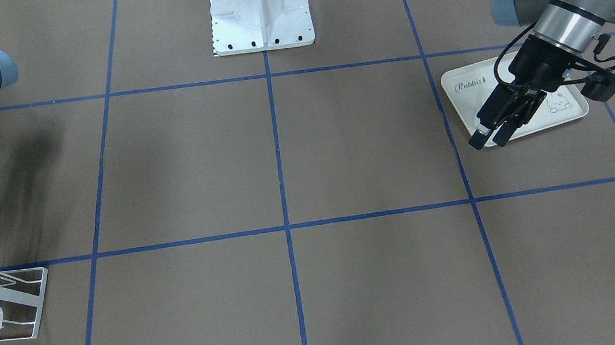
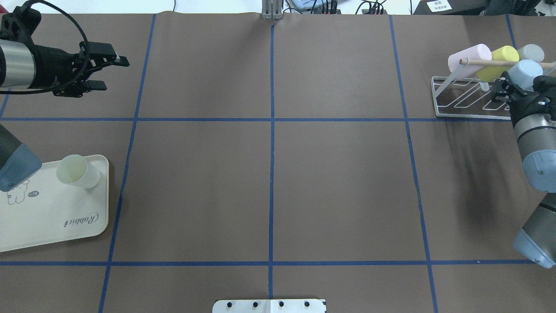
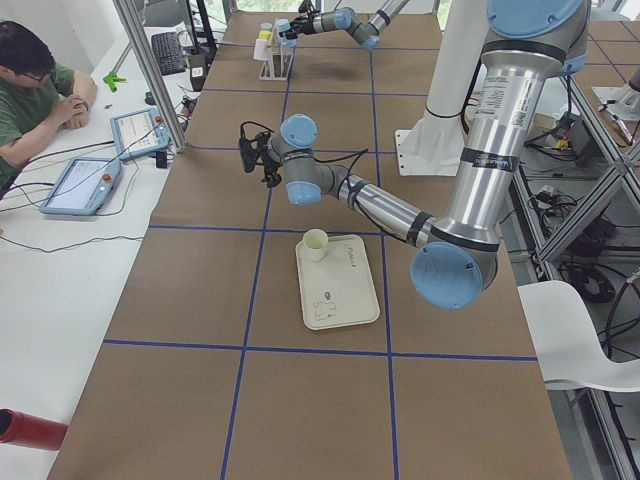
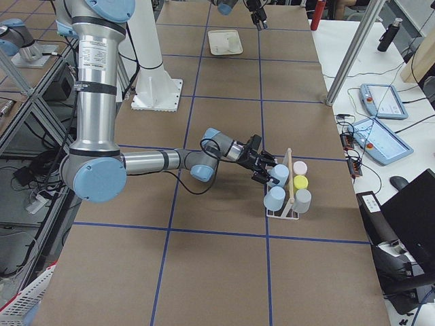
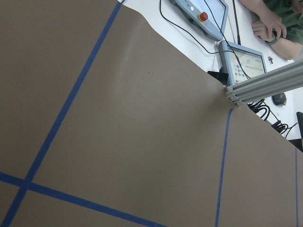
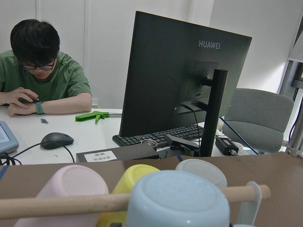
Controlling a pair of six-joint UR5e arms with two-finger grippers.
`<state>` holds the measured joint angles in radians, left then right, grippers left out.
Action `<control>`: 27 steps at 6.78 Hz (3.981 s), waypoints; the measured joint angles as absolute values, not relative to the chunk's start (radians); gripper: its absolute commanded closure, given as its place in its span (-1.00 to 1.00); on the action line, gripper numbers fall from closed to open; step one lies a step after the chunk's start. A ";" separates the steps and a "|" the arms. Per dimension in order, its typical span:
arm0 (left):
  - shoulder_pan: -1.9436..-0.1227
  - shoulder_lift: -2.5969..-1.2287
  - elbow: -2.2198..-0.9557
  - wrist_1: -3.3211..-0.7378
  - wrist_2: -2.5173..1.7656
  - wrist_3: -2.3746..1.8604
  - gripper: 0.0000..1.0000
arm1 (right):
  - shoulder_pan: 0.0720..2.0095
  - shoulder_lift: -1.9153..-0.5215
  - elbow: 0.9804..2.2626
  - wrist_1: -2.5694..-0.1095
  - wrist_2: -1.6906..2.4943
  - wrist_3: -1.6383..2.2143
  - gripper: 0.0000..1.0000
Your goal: Transfer IKEA cup to right arm and place on rack
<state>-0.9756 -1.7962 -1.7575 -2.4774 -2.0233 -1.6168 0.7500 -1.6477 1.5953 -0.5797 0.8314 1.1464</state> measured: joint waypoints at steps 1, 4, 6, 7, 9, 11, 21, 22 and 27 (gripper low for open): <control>-0.976 -1.796 -1.757 -2.477 -2.027 -1.617 -1.00 | 0.753 -1.648 1.596 -0.580 0.831 1.144 -1.00; -0.976 -1.796 -1.758 -2.478 -2.038 -1.617 -1.00 | 0.780 -1.648 1.600 -0.577 0.832 1.112 -1.00; -0.978 -1.792 -1.759 -2.478 -2.046 -1.617 -1.00 | 0.814 -1.648 1.638 -0.574 0.833 1.080 -1.00; -0.982 -1.787 -1.759 -2.477 -2.062 -1.616 -1.00 | 0.823 -1.649 1.684 -0.574 0.834 1.071 -1.00; -1.004 -1.769 -1.752 -2.475 -2.088 -1.588 -1.00 | 0.825 -1.639 1.784 -0.578 0.859 1.070 -1.00; -1.084 -1.710 -1.746 -2.418 -2.164 -1.411 -1.00 | 0.822 -1.619 1.852 -0.582 0.962 1.083 -1.00; -0.906 -1.457 -1.769 -2.253 -2.233 -1.064 -0.49 | 0.750 -1.481 1.922 -0.581 1.397 1.502 -1.00; -0.894 -1.452 -1.768 -2.253 -2.231 -1.063 0.32 | 0.748 -1.480 1.920 -0.580 1.397 1.503 -1.00; -0.901 -1.448 -1.788 -2.227 -2.246 -1.065 1.00 | 0.741 -1.479 1.911 -0.578 1.397 1.502 -1.00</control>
<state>-0.9011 -1.4481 -1.7883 -2.2267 -2.2456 -1.0651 0.7408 -1.4788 1.9114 -0.5783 1.3975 1.5018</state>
